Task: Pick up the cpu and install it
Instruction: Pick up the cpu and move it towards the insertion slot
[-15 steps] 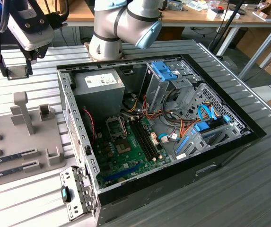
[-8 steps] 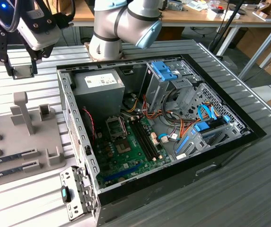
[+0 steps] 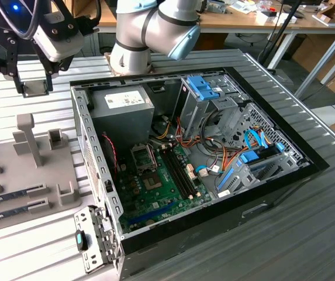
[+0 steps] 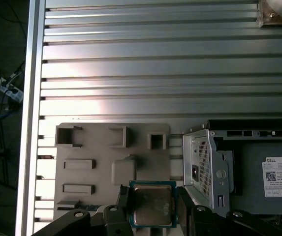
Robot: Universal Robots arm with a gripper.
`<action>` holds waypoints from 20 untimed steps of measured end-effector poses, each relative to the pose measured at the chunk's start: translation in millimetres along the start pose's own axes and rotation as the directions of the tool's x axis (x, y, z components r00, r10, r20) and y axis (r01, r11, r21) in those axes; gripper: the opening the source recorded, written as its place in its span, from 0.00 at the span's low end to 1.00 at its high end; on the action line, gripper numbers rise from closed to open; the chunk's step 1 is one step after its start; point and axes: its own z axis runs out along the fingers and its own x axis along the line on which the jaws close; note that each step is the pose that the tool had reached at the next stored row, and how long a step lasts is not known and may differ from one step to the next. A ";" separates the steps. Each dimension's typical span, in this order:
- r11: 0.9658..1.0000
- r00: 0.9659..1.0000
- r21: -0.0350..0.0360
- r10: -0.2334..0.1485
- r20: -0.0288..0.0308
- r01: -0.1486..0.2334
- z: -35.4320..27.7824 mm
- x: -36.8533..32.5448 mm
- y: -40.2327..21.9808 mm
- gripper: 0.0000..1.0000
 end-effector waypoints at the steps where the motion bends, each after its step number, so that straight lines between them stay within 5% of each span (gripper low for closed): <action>1: 1.000 1.000 0.000 0.000 0.000 0.000 -0.1 -1.3 0.0 0.47; 20: 1.000 1.000 0.000 0.000 0.000 0.000 -0.5 -15.5 0.3 0.47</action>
